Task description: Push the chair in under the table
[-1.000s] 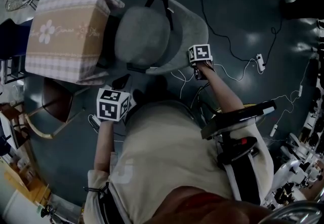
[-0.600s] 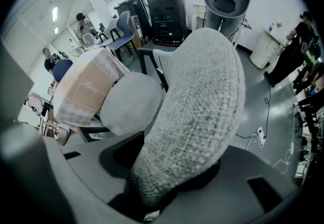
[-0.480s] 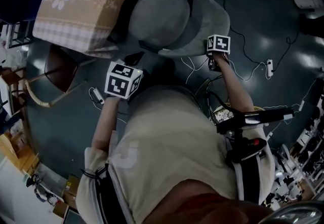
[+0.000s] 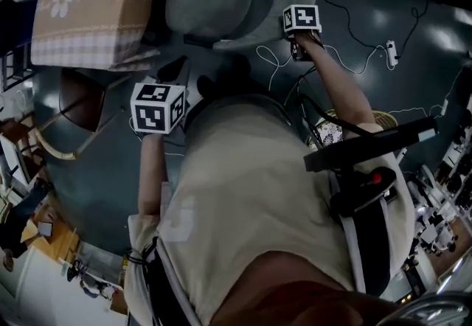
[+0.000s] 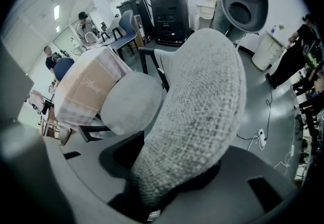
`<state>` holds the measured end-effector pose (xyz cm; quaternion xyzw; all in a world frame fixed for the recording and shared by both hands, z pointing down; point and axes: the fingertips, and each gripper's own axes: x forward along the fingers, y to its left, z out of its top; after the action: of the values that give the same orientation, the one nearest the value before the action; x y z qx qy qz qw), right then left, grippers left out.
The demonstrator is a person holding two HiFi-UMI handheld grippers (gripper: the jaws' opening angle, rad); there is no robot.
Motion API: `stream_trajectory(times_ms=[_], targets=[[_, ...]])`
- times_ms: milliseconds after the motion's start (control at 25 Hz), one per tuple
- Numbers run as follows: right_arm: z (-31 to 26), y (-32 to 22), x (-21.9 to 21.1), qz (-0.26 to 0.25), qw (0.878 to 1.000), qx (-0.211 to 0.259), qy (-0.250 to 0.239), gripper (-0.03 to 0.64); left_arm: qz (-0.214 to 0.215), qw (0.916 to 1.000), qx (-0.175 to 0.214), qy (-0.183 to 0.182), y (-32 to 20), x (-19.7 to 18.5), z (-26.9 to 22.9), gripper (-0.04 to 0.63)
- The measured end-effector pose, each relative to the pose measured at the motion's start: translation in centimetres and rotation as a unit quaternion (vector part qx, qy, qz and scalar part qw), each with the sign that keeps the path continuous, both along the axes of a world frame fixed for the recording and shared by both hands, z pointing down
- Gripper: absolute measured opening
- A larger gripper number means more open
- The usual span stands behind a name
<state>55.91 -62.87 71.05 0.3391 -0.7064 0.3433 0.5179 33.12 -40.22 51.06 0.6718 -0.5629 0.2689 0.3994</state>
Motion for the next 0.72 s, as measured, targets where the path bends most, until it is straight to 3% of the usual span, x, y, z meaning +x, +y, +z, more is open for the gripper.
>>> stream_trajectory(times_ms=[720], targets=[[0.1, 0.3, -1.6, -0.013, 1.000, 0.003, -0.002, 0.196, -0.010, 0.9999, 0.000, 0.000, 0.9, 0.7, 0.7, 0.008]])
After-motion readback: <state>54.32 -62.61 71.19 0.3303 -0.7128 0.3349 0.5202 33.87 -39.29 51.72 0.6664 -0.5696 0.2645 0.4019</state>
